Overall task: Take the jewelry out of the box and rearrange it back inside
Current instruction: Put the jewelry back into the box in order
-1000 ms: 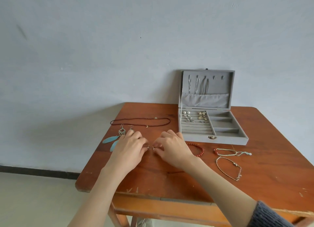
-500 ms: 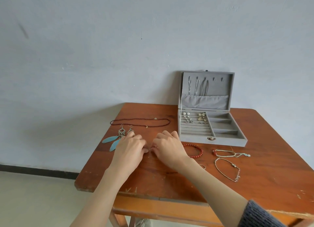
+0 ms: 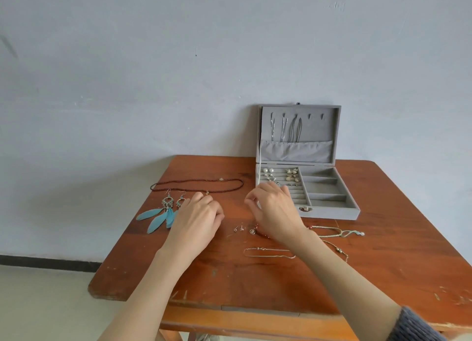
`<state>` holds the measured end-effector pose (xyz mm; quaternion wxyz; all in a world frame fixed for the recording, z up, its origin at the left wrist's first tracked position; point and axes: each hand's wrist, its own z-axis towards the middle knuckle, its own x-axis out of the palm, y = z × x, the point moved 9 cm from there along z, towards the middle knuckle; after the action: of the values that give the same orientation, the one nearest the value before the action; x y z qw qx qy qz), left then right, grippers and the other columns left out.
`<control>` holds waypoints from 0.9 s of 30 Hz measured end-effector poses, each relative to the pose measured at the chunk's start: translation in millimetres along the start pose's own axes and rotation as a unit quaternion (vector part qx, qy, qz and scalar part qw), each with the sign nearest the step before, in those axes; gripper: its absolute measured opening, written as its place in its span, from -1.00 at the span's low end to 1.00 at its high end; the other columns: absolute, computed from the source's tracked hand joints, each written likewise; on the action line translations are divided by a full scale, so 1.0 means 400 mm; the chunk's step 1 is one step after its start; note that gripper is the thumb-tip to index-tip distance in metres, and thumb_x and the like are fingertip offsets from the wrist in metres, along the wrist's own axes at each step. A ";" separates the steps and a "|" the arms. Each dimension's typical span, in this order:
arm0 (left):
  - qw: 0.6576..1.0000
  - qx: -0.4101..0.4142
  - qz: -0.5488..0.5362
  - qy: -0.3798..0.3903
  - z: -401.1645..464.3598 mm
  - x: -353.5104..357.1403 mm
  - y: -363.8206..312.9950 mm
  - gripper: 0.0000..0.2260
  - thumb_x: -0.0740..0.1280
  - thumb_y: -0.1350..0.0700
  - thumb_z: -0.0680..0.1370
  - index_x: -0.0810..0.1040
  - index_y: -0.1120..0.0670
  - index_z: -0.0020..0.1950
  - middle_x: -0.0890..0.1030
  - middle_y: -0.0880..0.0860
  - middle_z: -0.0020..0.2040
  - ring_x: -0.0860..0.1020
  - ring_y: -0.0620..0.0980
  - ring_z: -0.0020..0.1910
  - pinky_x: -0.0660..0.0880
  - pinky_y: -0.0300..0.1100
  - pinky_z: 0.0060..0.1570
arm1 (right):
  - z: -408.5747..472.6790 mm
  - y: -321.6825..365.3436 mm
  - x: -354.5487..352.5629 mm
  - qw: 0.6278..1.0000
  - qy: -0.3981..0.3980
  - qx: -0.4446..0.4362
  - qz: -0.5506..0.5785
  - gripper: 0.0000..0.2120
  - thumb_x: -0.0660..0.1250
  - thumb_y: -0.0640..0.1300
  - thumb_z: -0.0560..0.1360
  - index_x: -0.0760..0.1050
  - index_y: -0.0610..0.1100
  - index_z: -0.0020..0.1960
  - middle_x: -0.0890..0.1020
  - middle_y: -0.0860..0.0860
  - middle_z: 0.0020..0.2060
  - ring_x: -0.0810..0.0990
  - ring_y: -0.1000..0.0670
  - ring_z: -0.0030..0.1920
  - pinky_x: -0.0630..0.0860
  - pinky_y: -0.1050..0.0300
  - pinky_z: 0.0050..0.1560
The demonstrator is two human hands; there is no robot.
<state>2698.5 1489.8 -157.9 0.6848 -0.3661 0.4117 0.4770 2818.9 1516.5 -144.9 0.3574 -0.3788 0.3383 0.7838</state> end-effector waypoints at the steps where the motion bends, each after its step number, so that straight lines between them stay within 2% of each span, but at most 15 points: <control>1: 1.000 0.005 -0.008 -0.012 0.014 -0.004 -0.012 -0.81 0.21 0.06 0.58 0.60 0.06 0.04 0.59 -0.06 0.05 0.43 -0.03 0.11 0.34 -0.18 0.06 | 0.002 -0.027 -0.010 1.000 -0.003 0.014 0.003 -0.85 0.27 -0.16 0.52 0.60 -0.17 -0.10 0.63 -0.05 -0.11 0.52 -0.12 0.00 0.30 0.01 0.04; 7: 0.997 0.031 -0.046 -0.051 0.120 0.002 -0.085 -0.85 0.24 0.11 0.57 0.60 0.10 -0.03 0.59 -0.03 -0.05 0.45 0.00 -0.01 0.39 -0.14 -0.05 | -0.006 -0.183 -0.042 0.996 -0.017 0.086 0.015 -0.85 0.24 -0.13 0.54 0.58 -0.15 -0.07 0.60 -0.01 -0.09 0.48 -0.06 0.02 0.26 0.06 0.02; 14: 0.996 0.032 -0.077 -0.022 0.236 0.076 -0.134 -0.85 0.25 0.11 0.57 0.60 0.11 0.01 0.51 0.01 0.00 0.38 0.04 0.04 0.33 -0.14 -0.03 | 0.021 -0.296 -0.046 0.987 -0.028 0.155 0.039 -0.84 0.26 -0.11 0.54 0.60 -0.14 -0.03 0.58 -0.01 -0.06 0.44 -0.06 0.05 0.25 0.05 0.01; 20: 0.998 0.007 -0.058 0.023 0.289 0.133 -0.132 -0.82 0.23 0.07 0.58 0.57 0.08 0.09 0.41 0.01 0.09 0.28 0.04 0.11 0.20 -0.18 0.03 | 0.059 -0.317 -0.026 0.987 0.009 0.154 0.032 -0.82 0.23 -0.08 0.55 0.59 -0.10 -0.01 0.53 0.03 -0.07 0.41 -0.05 0.10 0.20 0.07 0.04; 23: 0.998 -0.001 -0.049 0.034 0.296 0.136 -0.124 -0.82 0.23 0.06 0.58 0.57 0.06 0.10 0.38 0.00 0.08 0.26 0.03 0.14 0.20 -0.17 0.05 | 0.085 -0.308 -0.012 0.988 0.031 0.148 0.026 -0.81 0.21 -0.06 0.56 0.59 -0.09 -0.01 0.55 0.01 -0.01 0.40 -0.04 0.13 0.17 0.07 0.03; 27: 0.998 0.000 -0.036 0.051 0.304 0.145 -0.131 -0.79 0.21 0.05 0.58 0.54 0.06 0.14 0.37 0.01 0.12 0.25 0.04 0.16 0.23 -0.14 0.07 | 0.089 -0.297 0.010 0.988 0.064 0.139 0.010 -0.79 0.19 -0.05 0.57 0.57 -0.08 0.02 0.54 0.01 0.03 0.38 -0.04 0.15 0.21 0.01 0.11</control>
<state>2786.5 1604.5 -157.4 0.6794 -0.4044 0.4330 0.4329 2901.6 1607.5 -162.0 0.3762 -0.3715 0.4704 0.7065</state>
